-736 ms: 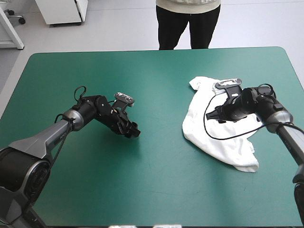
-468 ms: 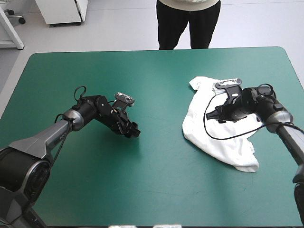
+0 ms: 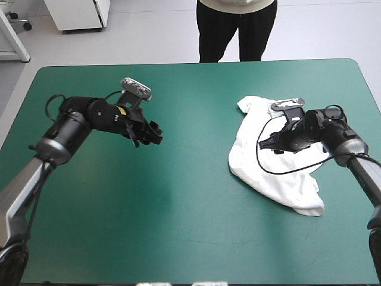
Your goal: Fold the cloth
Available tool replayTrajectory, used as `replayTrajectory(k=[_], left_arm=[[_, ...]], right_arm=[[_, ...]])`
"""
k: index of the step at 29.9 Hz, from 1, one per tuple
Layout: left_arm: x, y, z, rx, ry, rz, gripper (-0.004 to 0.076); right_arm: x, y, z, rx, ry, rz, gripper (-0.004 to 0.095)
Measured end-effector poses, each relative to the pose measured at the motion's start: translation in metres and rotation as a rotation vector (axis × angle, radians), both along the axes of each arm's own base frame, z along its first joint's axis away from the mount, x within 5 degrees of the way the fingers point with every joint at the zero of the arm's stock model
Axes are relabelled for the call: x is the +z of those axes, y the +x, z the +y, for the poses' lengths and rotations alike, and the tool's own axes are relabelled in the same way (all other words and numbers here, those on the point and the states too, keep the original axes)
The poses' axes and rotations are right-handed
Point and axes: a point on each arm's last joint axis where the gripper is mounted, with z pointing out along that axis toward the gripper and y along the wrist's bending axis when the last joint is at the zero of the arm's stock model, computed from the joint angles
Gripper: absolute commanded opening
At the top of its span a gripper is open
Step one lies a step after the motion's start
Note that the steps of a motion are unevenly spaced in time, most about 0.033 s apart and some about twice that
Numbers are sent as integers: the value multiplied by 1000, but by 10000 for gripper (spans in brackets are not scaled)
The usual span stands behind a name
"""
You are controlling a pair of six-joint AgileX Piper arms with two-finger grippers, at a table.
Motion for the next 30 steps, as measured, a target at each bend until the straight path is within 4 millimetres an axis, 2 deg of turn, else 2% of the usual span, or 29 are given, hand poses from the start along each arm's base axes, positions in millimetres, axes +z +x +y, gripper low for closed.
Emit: replayTrajectory(k=[6, 10, 13, 16, 20, 23, 24, 27, 30], left_arm=[[56, -49, 40, 110, 32, -113, 494], [82, -83, 56, 151, 8, -163, 494], [97, -109, 66, 173, 0, -207, 494], [106, -128, 74, 198, 4, -231, 494], [111, -143, 80, 219, 13, -240, 494], [112, -147, 83, 229, 23, -235, 494], [111, -148, 83, 230, 25, -231, 494], [111, -148, 83, 235, 22, -228, 494], [111, -148, 83, 235, 22, -228, 494]], right_arm=[[1, 4, -27, -85, 0, -2, 510], [5, 11, -44, -127, -3, -12, 553], [1, 19, -46, -116, -5, 6, 617], [-14, 29, -43, -94, 15, 55, 670], [-44, 40, -41, -83, 22, 139, 668], [-65, 47, -40, -82, 26, 200, 604], [-66, 49, -39, -83, 32, 197, 562], [-70, 52, -39, -62, 30, 215, 420], [-71, 52, -39, -44, 28, 218, 199]])
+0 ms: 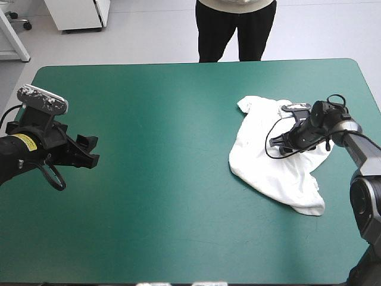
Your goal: Fold the cloth
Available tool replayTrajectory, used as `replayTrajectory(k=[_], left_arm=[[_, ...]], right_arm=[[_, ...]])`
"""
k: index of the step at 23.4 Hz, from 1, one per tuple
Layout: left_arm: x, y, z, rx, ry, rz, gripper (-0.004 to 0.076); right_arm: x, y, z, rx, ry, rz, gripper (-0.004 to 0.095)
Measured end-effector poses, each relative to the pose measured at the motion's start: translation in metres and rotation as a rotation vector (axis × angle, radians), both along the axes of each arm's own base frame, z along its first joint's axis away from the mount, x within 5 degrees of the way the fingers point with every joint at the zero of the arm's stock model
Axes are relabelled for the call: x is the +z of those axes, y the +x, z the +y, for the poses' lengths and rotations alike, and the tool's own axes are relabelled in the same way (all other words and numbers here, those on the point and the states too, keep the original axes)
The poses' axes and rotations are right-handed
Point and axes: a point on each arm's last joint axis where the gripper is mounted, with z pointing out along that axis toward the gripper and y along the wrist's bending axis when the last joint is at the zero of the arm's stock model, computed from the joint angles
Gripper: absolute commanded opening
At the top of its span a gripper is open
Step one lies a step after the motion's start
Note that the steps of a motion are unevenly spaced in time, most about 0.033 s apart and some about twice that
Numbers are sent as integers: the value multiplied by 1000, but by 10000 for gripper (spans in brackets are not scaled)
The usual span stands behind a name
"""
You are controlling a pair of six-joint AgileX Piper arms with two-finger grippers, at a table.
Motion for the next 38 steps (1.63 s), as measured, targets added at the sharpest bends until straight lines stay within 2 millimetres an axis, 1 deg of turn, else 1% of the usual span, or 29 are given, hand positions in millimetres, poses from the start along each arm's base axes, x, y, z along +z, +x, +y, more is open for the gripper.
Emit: replayTrajectory(k=[3, 5, 8, 10, 11, 12, 13, 14, 15, 16, 17, 18, 20, 22, 24, 25, 28, 29, 30, 31, 32, 34, 35, 37, 38], left_arm=[[0, 0, 0, 1, 1, 0, 494], [0, 0, 1, 3, 6, -3, 494], [1, 0, 2, 10, 15, -12, 494], [2, 1, 2, 13, 14, -25, 494], [2, 1, 2, 13, 14, -28, 494], [2, 1, 2, 13, 14, -30, 494], [3, 1, 2, 14, 12, -34, 494], [3, 1, 2, 14, 12, -34, 494], [3, 0, 2, 15, 13, -37, 494], [4, 0, 3, 15, 13, -41, 494], [9, -1, 4, 21, 19, -58, 494], [14, -2, 5, 27, 22, -79, 494], [25, -6, 8, 36, 22, -119, 494], [30, -10, 10, 42, 28, -131, 494], [29, -12, 11, 45, 36, -108, 494], [28, -12, 11, 45, 37, -102, 494], [27, -13, 11, 46, 41, -92, 494], [27, -13, 11, 47, 42, -90, 494], [27, -13, 11, 47, 42, -87, 494], [27, -13, 11, 47, 43, -85, 494], [27, -13, 11, 47, 43, -84, 494], [27, -13, 11, 47, 43, -85, 494], [27, -13, 11, 46, 41, -83, 494], [26, -14, 11, 55, 28, -67, 494], [26, -14, 11, 63, 18, -65, 494]], right_arm=[[0, 0, 1, 16, 13, 4, -22], [0, 0, 5, 31, 27, 9, -12], [0, -1, 17, 89, 9, 6, -13], [0, -5, 49, 193, -13, -5, -13], [0, -12, 79, 281, -21, -14, -13], [1, -15, 91, 320, -25, -18, -13], [2, -25, 122, 408, -26, -29, -13], [3, -30, 134, 443, -24, -33, -13], [6, -43, 166, 529, -13, -42, -13], [7, -52, 182, 570, -2, -38, -13], [9, -68, 213, 646, 26, -30, -13], [11, -79, 234, 695, 45, -28, -13], [18, -99, 269, 782, 73, -33, -13], [22, -105, 287, 800, 81, -43, -12], [21, -98, 293, 789, 60, -46, 40], [21, -96, 292, 787, 51, -47, 103], [24, -91, 292, 789, 38, -50, 383], [26, -90, 291, 789, 36, -50, 502], [28, -89, 291, 791, 33, -53, 562], [30, -89, 291, 789, 32, -56, 602], [34, -88, 291, 790, 28, -61, 624], [42, -89, 290, 793, 23, -63, 617], [50, -90, 288, 794, 21, -61, 615], [77, -99, 279, 796, 10, -43, 577], [98, -107, 269, 790, 8, -54, 569]])
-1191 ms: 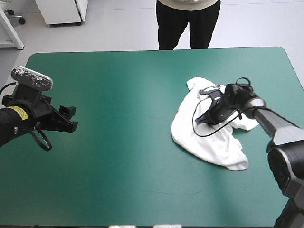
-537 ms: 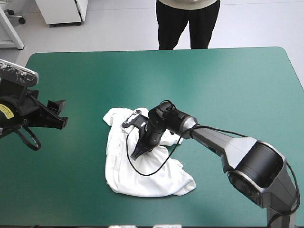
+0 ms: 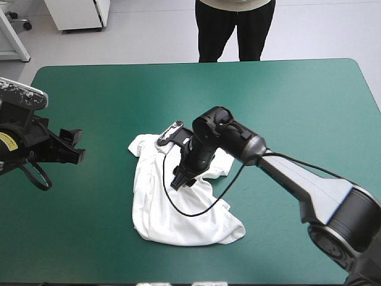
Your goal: Fold the cloth
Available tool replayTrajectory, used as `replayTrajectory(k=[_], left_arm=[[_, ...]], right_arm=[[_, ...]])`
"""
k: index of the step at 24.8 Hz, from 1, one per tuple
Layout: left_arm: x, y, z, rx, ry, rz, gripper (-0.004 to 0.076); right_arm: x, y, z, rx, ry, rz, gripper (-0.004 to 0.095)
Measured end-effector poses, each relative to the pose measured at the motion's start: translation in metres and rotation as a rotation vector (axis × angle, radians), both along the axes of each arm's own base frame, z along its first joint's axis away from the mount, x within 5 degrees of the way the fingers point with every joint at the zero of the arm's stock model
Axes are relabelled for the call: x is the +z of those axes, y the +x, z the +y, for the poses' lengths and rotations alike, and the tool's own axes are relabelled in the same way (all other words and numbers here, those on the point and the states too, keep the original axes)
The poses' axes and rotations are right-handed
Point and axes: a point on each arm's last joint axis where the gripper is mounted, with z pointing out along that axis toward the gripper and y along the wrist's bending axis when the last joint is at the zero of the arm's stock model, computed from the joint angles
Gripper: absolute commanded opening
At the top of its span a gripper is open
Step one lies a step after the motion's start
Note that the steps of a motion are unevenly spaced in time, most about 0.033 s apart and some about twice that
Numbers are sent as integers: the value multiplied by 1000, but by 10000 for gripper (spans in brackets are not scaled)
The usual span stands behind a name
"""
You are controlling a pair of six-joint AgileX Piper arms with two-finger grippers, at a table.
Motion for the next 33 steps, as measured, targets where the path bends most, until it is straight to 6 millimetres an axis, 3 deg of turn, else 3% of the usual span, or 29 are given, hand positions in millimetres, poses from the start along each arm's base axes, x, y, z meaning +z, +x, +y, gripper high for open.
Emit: replayTrajectory(k=[1, 2, 5, 7, 8, 9, 13, 16, 25, 33], left_arm=[[-1, 1, 0, 6, -7, 5, 494], [-5, 3, -1, 20, -19, 24, 494], [-23, 20, -6, 33, -7, 104, 494], [-47, 54, -15, 39, 20, 197, 494], [-54, 65, -17, 44, 26, 221, 494], [-69, 89, -20, 58, 36, 271, 494], [-122, 150, -16, 107, 4, 422, 494], [-142, 173, -10, 108, -57, 446, 494], [-219, 228, -9, 99, -122, 608, 494], [-248, 250, -19, 32, -156, 665, 494]], right_arm=[[14, -5, -7, -9, 8, -19, 558], [43, -16, -22, -38, 38, -78, 558], [99, -38, -61, -135, 86, -239, 554], [141, -64, -101, -219, 138, -379, 554], [147, -71, -110, -233, 149, -401, 554], [153, -85, -127, -265, 168, -417, 554], [134, -107, -158, -344, 123, -416, 554], [124, -113, -167, -376, 101, -411, 554], [119, -114, -168, -404, 101, -390, 554], [119, -115, -169, -428, 113, -381, 554]])
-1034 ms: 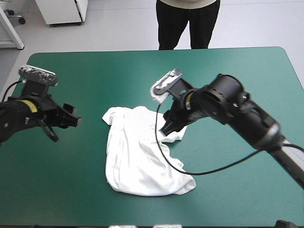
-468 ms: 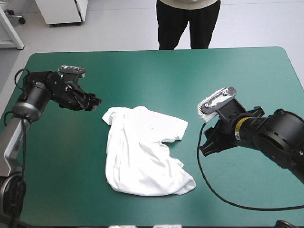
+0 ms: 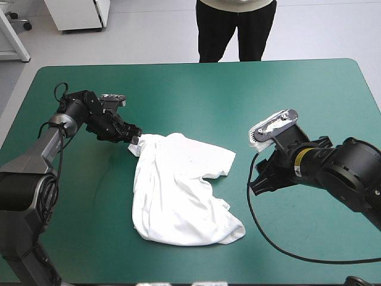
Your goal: Fold the cloth
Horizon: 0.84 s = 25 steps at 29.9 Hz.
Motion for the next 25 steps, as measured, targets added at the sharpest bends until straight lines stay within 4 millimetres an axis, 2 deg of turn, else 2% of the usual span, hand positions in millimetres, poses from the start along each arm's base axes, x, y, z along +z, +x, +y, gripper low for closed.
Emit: replayTrajectory(k=[4, 8, 9, 10, 11, 14, 15, 25], left_arm=[[-18, 3, -11, -52, 38, 45, 494], [-23, 3, -25, -127, 115, 41, 478], [-23, 3, -27, -143, 135, 42, 447], [-24, 3, -30, -161, 154, 42, 409], [-25, 3, -31, -174, 173, 42, 336], [-26, 2, -37, -193, 181, 39, 42], [-25, 2, -38, -196, 178, 38, -2], [-25, 1, -45, -232, 155, 37, -9]], right_arm=[[0, 0, 0, -3, 2, 1, 554], [0, 0, 0, -4, 3, 2, 554], [0, 0, 0, -4, 3, 2, 554], [0, 0, 0, -5, 4, 2, 554], [0, 0, 0, -5, 4, 2, 554], [0, 0, 0, -5, 4, 2, 554], [0, 0, 0, -7, 5, 2, 554], [-5, -2, 3, 2, 22, 38, 553]])
